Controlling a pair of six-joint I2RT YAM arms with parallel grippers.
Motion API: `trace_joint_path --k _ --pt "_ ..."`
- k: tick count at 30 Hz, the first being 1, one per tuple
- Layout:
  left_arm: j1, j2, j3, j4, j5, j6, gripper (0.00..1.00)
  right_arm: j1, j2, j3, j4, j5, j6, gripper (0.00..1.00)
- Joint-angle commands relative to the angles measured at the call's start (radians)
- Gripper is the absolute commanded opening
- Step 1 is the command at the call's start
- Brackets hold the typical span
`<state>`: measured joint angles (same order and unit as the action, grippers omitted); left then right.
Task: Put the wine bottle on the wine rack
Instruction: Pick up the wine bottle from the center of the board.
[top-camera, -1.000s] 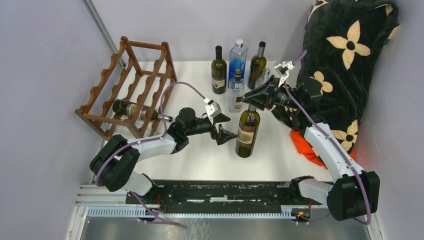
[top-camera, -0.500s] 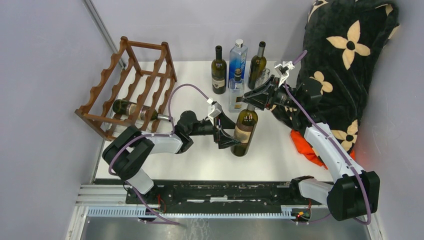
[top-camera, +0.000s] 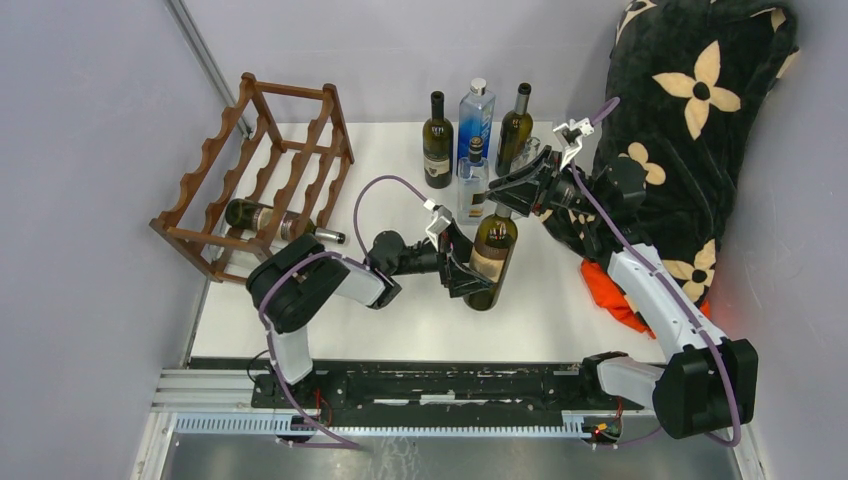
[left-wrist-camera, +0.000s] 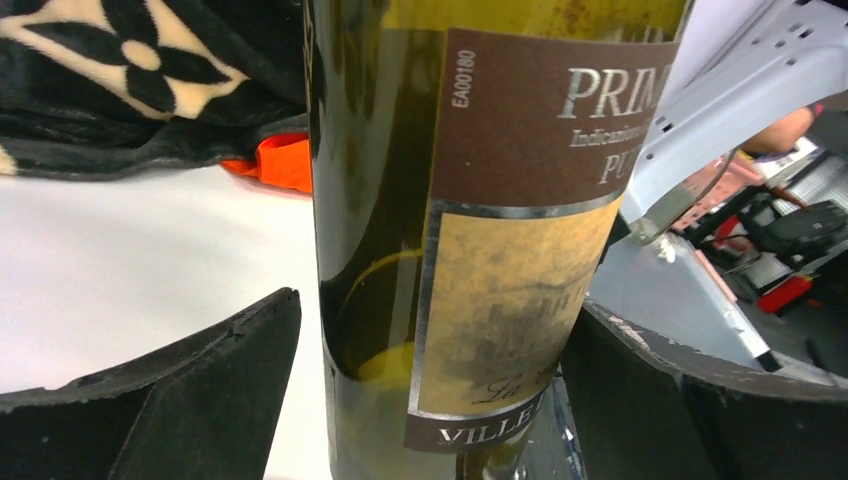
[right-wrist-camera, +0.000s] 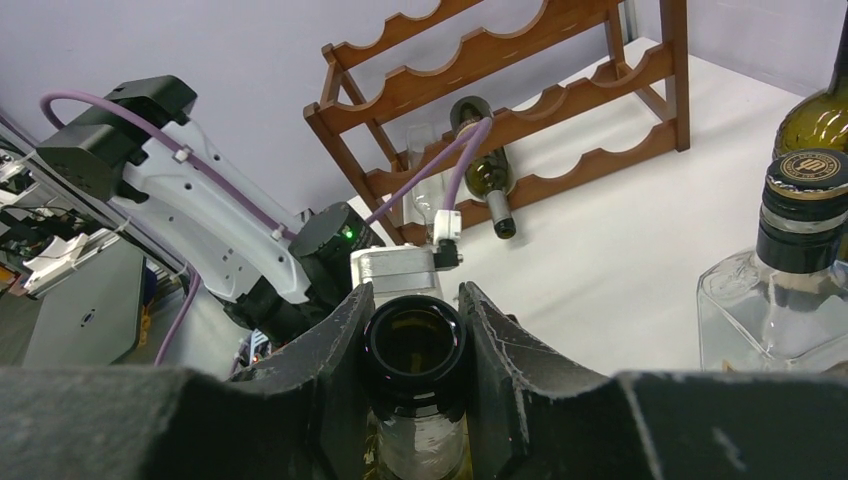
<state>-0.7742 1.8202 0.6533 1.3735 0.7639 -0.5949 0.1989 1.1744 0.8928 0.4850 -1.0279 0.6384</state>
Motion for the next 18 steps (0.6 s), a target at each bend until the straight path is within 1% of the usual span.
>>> trace_joint_path --k 1,10,13,15,17,18 --pt "-0.014 0.072 0.064 0.284 0.016 -0.183 1.00 -0.003 -0.013 0.015 0.110 0.009 0.065 0.00" --pt "-0.057 0.107 0.105 0.297 0.018 -0.187 0.99 -0.003 -0.012 -0.001 0.113 0.009 0.076 0.00" --pt "-0.063 0.119 0.124 0.298 0.022 -0.192 0.94 -0.004 -0.009 -0.002 0.113 0.010 0.079 0.00" --pt "-0.063 0.128 0.135 0.300 0.034 -0.196 0.83 -0.007 -0.007 0.003 0.108 0.006 0.075 0.00" --pt "-0.061 0.127 0.135 0.300 0.041 -0.197 0.67 -0.012 -0.007 0.013 0.070 0.002 0.045 0.00" --pt "-0.057 0.125 0.134 0.299 0.045 -0.199 0.42 -0.016 -0.007 0.025 0.023 -0.002 0.006 0.01"
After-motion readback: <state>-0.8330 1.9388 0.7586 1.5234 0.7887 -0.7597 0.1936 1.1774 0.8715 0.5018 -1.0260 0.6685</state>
